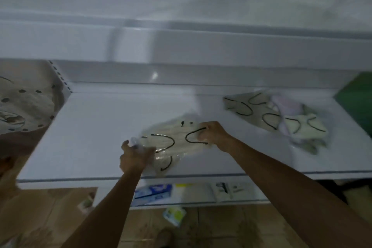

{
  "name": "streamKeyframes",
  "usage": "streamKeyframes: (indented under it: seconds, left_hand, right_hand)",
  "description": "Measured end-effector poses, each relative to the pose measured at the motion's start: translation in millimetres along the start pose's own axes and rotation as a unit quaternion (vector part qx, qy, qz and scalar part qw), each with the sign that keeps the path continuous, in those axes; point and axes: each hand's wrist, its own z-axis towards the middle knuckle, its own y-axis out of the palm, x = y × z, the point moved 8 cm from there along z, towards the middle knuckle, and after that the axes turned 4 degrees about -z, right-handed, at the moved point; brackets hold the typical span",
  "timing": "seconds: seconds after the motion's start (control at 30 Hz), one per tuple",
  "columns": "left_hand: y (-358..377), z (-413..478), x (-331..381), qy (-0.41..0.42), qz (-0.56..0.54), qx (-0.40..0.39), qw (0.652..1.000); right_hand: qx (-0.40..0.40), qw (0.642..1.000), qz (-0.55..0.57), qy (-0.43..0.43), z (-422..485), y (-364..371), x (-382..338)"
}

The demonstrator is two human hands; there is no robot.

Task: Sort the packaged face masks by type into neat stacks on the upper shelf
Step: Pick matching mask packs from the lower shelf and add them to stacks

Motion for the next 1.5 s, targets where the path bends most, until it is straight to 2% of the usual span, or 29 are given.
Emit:
streamKeyframes:
  seconds: [0.13, 0.3, 0.4, 0.47, 0.53, 0.67, 0.73, 0.8, 0.9, 1.1, 1.3, 1.4, 1.5]
  left_hand:
    - [67.5, -50.1, 24.0, 0.032, -0.122, -0.091, 0.988]
    - [111.2, -79.0, 79.7, 0.113, -0.128, -0.075, 0.982]
    - [144.6, -81.9, 86.9, 0.119, -0.142, -0.124, 0.975]
    - [164.4, -82.1, 74.2, 0.092, -0.17, -0.148, 0.97]
    - [178.8, -81.1, 60.6, 0.077, -0.156, -0.136, 0.975]
    - [196.4, -84.1, 58.7, 0.097, -0.003, -0.109, 0.989]
    - [197.1, -80.1, 61.1, 0.106, 0.013, -0.09, 0.99]
    - [192.3, -71.3, 61.9, 0.101, -0.007, -0.073, 0.992]
    - [184.7, -63.9, 63.1, 0.09, -0.062, -0.056, 0.992]
    - [180.2, -52.0, 58.1, 0.041, -0.085, 0.001, 0.996]
    - [152.3, -43.2, 62.7, 0.125, 0.007, 0.076, 0.989]
    - [126.2, -42.3, 57.3, 0.112, 0.013, 0.107, 0.988]
    - [104.6, -44.7, 47.5, 0.088, 0.02, 0.136, 0.987]
  right_hand:
    - [0.063, 0.995, 0.08, 0.005, -38.5, -69.8, 42.0]
    - [0.106, 0.989, 0.104, -0.01, -35.3, -130.9, 71.0]
    - [0.132, 0.983, 0.127, 0.012, -32.4, -151.8, 101.2]
    - [0.141, 0.988, 0.053, 0.038, -37.3, -156.2, 124.1]
    - [0.154, 0.986, -0.039, 0.052, -40.0, -160.8, 140.7]
    - [0.149, 0.98, -0.121, 0.053, -32.1, -174.7, 155.3]
    - [0.141, 0.98, -0.134, 0.028, -24.0, -185.2, 148.5]
    - [0.17, 0.969, -0.176, -0.027, -14.7, -196.8, 132.1]
    - [0.209, 0.926, -0.295, -0.108, 5.7, -204.6, 105.5]
    - [0.142, 0.896, -0.39, -0.157, 71.9, -201.6, 84.2]
    - [0.1, 0.792, -0.573, -0.185, 117.0, -194.1, 68.2]
    - [0.038, 0.797, -0.584, -0.148, 121.7, -185.3, 73.4]
    - [0.004, 0.787, -0.6, -0.141, 117.2, -173.3, 67.2]
